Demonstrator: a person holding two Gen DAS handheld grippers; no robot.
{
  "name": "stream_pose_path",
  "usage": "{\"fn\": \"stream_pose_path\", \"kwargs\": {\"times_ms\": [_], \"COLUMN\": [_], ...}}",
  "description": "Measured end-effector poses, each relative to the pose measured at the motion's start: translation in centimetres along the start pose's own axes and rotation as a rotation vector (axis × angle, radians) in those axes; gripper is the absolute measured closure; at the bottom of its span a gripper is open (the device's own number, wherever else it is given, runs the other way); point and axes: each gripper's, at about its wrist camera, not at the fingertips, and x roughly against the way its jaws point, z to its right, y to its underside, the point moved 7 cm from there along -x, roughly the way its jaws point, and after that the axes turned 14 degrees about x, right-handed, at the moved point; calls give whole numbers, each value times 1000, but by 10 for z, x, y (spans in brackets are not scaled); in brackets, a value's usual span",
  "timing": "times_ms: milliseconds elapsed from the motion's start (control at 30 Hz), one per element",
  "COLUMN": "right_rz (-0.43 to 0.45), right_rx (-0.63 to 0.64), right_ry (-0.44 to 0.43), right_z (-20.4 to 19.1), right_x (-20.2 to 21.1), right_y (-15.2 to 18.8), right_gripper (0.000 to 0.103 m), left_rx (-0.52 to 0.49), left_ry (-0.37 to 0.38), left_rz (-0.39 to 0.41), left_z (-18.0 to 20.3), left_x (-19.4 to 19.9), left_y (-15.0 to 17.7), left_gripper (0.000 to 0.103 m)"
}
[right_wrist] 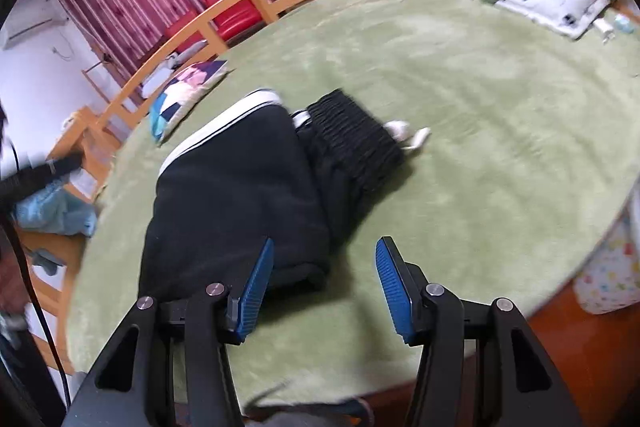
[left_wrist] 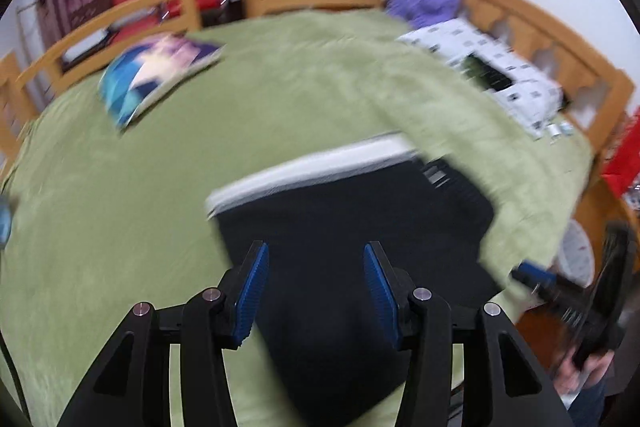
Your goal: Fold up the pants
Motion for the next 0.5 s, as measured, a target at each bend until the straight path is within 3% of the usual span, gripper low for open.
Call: {"fn": "stream_pose_path", "kwargs": {"times_ms": [67, 167, 233, 333, 433, 500], "right_rz": [-32, -121, -160, -83, 66, 95], "right_rx": [-4, -13, 27, 230, 148, 148], "right_ry": [-23, -11, 32, 77, -4, 78], "right_z": [-4, -5, -11, -36, -29, -12], "right_x": [-28, -71, -82, -45, -8, -1], "right_y": [-3, 1, 2, -21, -50, -62], "right_gripper": [43, 46, 72, 85, 89, 89], "left_rx": [33, 87, 109, 111, 87, 77], "left_ry": [-22, -45, -54, -41, 1, 32], "left_rz": [-26, -74, -104, -120, -112, -118], "left_z": [-22, -60, -77, -84, -74, -65], "left_x": [-9, -20, -26, -32, -38, -42], "left_y": [12, 37, 50, 59, 63, 61], "left_gripper": [55, 55, 55, 55, 55, 55]}}
